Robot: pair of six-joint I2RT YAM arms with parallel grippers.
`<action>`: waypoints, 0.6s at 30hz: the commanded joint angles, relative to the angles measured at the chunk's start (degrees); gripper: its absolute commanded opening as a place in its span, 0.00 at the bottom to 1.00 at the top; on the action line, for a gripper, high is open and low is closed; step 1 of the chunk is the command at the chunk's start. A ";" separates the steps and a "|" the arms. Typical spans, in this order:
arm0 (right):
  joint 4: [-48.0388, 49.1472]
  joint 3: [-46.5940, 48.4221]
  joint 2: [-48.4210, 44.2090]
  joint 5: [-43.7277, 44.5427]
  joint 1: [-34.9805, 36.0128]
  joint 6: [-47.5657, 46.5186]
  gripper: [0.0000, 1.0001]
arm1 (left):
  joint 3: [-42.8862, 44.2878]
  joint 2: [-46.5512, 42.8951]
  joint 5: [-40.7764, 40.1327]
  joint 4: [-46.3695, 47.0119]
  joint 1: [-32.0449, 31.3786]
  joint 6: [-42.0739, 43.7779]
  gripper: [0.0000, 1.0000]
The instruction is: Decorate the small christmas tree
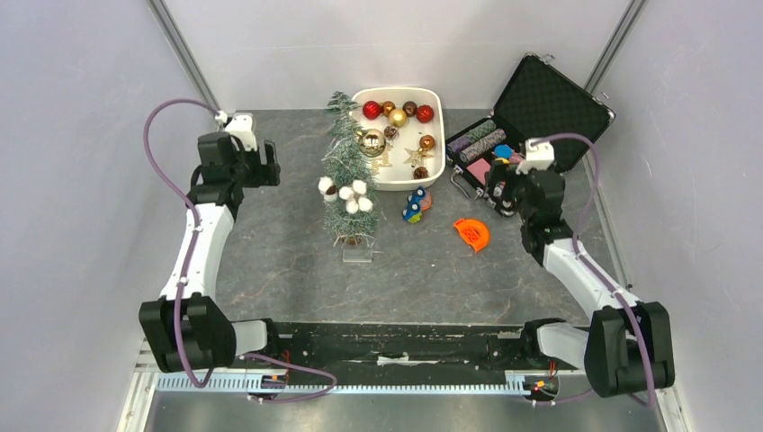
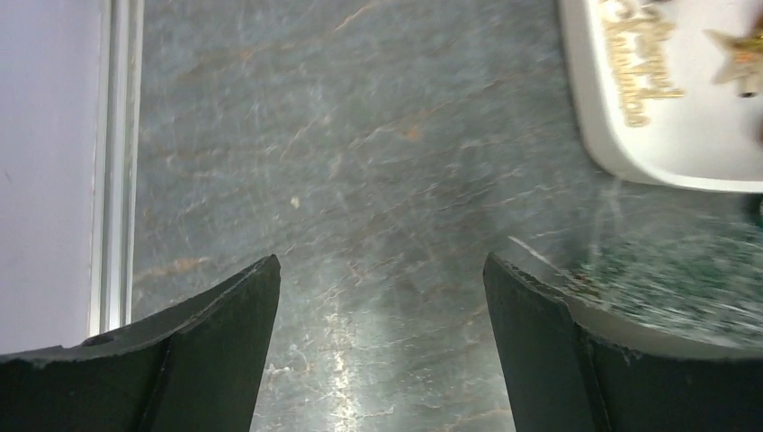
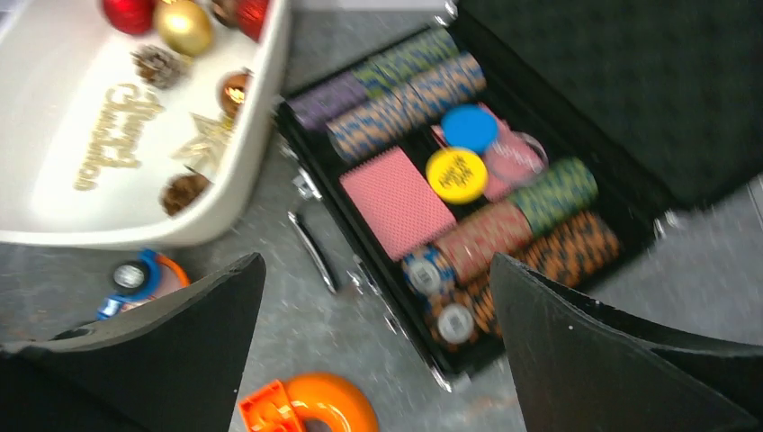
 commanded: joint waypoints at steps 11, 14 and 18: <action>24.93 -28.13 -10.49 11.89 -2.40 0.66 0.98 | -33.98 -5.39 -2.82 46.03 2.19 -12.26 0.89; 29.47 -32.61 -12.17 13.20 -2.39 -0.33 0.98 | -38.20 -5.33 -1.73 51.77 2.20 -14.24 0.89; 33.10 -37.33 -14.41 15.85 -2.42 -2.62 0.98 | -40.06 -4.97 -2.25 53.49 2.19 -15.21 0.90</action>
